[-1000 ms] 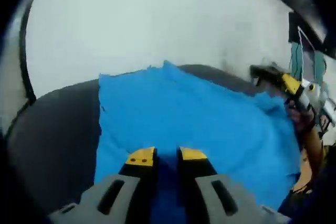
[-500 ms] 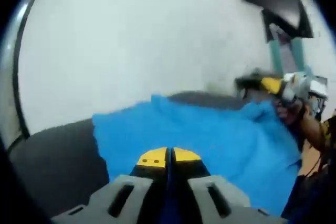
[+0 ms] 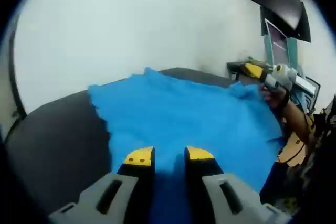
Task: Spread out the cloth and fold it
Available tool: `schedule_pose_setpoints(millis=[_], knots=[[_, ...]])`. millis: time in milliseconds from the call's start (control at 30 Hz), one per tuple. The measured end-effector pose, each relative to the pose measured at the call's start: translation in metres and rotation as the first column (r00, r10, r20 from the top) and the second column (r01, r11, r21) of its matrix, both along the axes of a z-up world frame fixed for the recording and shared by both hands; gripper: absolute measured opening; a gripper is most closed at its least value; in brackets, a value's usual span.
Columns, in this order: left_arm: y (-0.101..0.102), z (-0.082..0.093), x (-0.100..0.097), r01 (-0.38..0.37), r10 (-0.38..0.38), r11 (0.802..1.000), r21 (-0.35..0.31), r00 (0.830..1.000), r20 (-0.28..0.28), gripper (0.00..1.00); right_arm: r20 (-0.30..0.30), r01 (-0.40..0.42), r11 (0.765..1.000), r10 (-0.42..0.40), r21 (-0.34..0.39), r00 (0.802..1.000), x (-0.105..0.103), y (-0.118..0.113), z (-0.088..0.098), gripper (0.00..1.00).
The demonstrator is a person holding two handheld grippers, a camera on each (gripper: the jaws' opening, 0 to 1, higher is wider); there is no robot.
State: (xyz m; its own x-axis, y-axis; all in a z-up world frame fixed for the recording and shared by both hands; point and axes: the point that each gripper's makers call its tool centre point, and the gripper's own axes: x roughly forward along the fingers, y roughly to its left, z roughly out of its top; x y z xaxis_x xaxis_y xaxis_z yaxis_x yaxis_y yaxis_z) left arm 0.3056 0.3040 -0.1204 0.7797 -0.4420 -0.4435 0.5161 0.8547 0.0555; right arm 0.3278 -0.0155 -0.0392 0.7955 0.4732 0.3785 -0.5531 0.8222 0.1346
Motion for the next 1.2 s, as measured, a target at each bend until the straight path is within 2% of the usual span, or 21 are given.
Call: schedule_pose_setpoints(millis=[100, 167, 267, 300, 367, 433, 467, 500, 533, 567, 633, 667, 733, 800, 867, 900, 933, 1000, 1033, 1133, 1200], knots=[[0.055, -0.018, -0.017, -0.11, 0.11, 0.994, 0.003, 0.992, -0.062, 0.22, 0.012, 0.003, 1.0, -0.002, -0.029, 1.0, -0.004, 0.006, 0.0, 0.21], [0.073, -0.033, -0.033, -0.15, 0.137, 0.986, -0.074, 0.978, -0.156, 0.22, 0.018, 0.018, 0.999, -0.017, -0.044, 1.0, -0.004, 0.006, 0.0, 0.21], [0.069, -0.047, -0.05, -0.114, 0.069, 0.975, -0.188, 0.97, -0.233, 0.22, 0.005, 0.028, 0.998, -0.028, -0.053, 1.0, 0.001, 0.003, -0.004, 0.21], [0.065, -0.037, -0.045, -0.085, 0.061, 0.977, -0.195, 0.99, -0.125, 0.2, 0.002, 0.035, 0.998, -0.035, -0.052, 0.999, 0.001, 0.001, -0.004, 0.21], [0.062, -0.044, -0.05, -0.088, 0.065, 0.985, -0.151, 0.987, -0.15, 0.13, 0.004, 0.095, 0.994, -0.095, -0.048, 0.995, 0.001, -0.008, 0.001, 0.21], [0.066, -0.044, -0.052, -0.121, 0.094, 0.986, -0.119, 0.974, -0.206, 0.01, 0.069, 0.269, 0.961, -0.265, -0.056, 0.962, -0.013, -0.026, 0.023, 0.22], [0.07, -0.043, -0.053, -0.127, 0.103, 0.988, -0.091, 0.966, -0.235, 0.01, 0.06, 0.312, 0.949, -0.309, -0.05, 0.949, -0.017, -0.032, 0.028, 0.23], [0.075, -0.041, -0.052, -0.139, 0.127, 0.99, -0.04, 0.967, -0.221, 0.0, -0.107, 0.412, 0.911, -0.412, -0.02, 0.905, -0.024, -0.052, 0.023, 0.26], [0.082, -0.038, -0.053, -0.164, 0.167, 0.986, 0.034, 0.963, -0.211, 0.0, -0.178, 0.482, 0.876, -0.479, -0.028, 0.86, -0.032, -0.065, 0.021, 0.27], [0.082, -0.036, -0.055, -0.143, 0.161, 0.985, 0.1, 0.968, -0.194, 0.0, -0.158, 0.513, 0.857, -0.512, -0.039, 0.844, -0.041, -0.07, 0.027, 0.25], [0.069, -0.038, -0.063, -0.098, 0.124, 0.987, 0.128, 0.969, -0.213, 0.0, -0.091, 0.516, 0.854, -0.521, -0.07, 0.849, -0.056, -0.066, 0.032, 0.25], [0.065, -0.043, -0.067, -0.069, 0.103, 0.986, 0.154, 0.969, -0.226, 0.0, -0.103, 0.511, 0.854, -0.519, -0.094, 0.848, -0.062, -0.064, 0.025, 0.28], [0.066, -0.038, -0.062, -0.027, 0.06, 0.977, 0.212, 0.987, -0.15, 0.02, -0.123, 0.525, 0.835, -0.546, -0.166, 0.829, -0.073, -0.068, 0.009, 0.3], [0.062, -0.026, -0.061, 0.035, -0.017, 0.988, 0.15, 0.992, -0.124, 0.1, -0.143, 0.549, 0.819, -0.571, -0.165, 0.808, -0.078, -0.074, -0.002, 0.29], [0.068, 0.004, -0.05, -0.02, 0.016, 0.999, -0.044, 0.996, -0.084, 0.15, -0.218, 0.541, 0.822, -0.569, -0.178, 0.793, -0.076, -0.077, -0.023, 0.29], [0.075, 0.022, -0.041, -0.05, 0.042, 0.988, -0.146, 0.997, -0.059, 0.15, -0.27, 0.524, 0.832, -0.555, -0.185, 0.787, -0.074, -0.076, -0.036, 0.28], [0.081, 0.047, -0.026, -0.038, 0.047, 0.97, -0.239, 0.998, 0.032, 0.15, -0.305, 0.516, 0.837, -0.547, -0.181, 0.78, -0.073, -0.075, -0.046, 0.28], [0.101, 0.087, 0.006, -0.058, 0.147, 0.892, -0.449, 0.975, 0.166, 0.15, -0.309, 0.524, 0.831, -0.556, -0.186, 0.772, -0.071, -0.077, -0.053, 0.28], [0.111, 0.096, 0.02, -0.067, 0.192, 0.855, -0.515, 0.962, 0.193, 0.15, -0.295, 0.544, 0.815, -0.579, -0.199, 0.76, -0.071, -0.079, -0.053, 0.28], [0.127, 0.091, 0.069, -0.092, 0.272, 0.768, -0.634, 0.943, 0.193, 0.15, -0.274, 0.576, 0.78, -0.626, -0.245, 0.73, -0.068, -0.086, -0.055, 0.27], [0.13, 0.081, 0.096, -0.116, 0.31, 0.73, -0.673, 0.935, 0.175, 0.14, -0.288, 0.58, 0.774, -0.634, -0.255, 0.718, -0.063, -0.088, -0.06, 0.26]])
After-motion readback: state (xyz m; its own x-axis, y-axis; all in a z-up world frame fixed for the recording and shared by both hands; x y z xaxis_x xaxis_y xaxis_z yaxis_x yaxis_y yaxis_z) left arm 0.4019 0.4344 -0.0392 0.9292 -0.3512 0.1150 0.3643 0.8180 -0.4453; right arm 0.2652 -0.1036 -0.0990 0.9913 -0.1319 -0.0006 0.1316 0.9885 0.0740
